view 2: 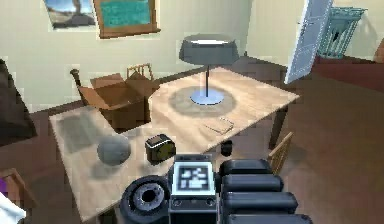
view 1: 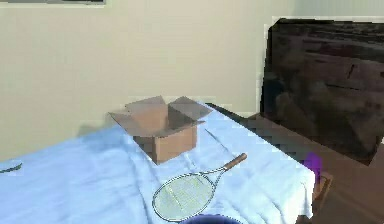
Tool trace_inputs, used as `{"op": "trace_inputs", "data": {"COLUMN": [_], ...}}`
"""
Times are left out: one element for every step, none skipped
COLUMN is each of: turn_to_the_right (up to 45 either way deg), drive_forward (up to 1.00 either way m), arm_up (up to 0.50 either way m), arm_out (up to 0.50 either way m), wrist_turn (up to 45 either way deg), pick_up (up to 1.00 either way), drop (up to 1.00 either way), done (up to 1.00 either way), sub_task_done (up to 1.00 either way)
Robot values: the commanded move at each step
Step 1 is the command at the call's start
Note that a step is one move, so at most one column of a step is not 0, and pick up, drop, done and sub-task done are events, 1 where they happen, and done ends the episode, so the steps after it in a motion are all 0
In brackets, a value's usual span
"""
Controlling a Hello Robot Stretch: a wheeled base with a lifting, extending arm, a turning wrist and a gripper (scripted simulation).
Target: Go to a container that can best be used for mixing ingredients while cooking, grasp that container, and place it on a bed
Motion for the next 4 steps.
{"op": "trace_inputs", "data": {"turn_to_the_right": [-45.0, -45.0, -9.0, 0.0], "drive_forward": [0.00, 0.00, 0.00, 0.00], "arm_up": [0.00, 0.00, 0.00, 0.00], "arm_out": [0.00, 0.00, 0.00, 0.48], "wrist_turn": [0.0, 0.0, 0.0, 0.0], "pick_up": [0.00, 0.00, 0.00, 0.00], "drop": [0.00, 0.00, 0.00, 0.00], "done": [0.00, 0.00, 0.00, 0.00], "sub_task_done": [0.00, 0.00, 0.00, 0.00]}}
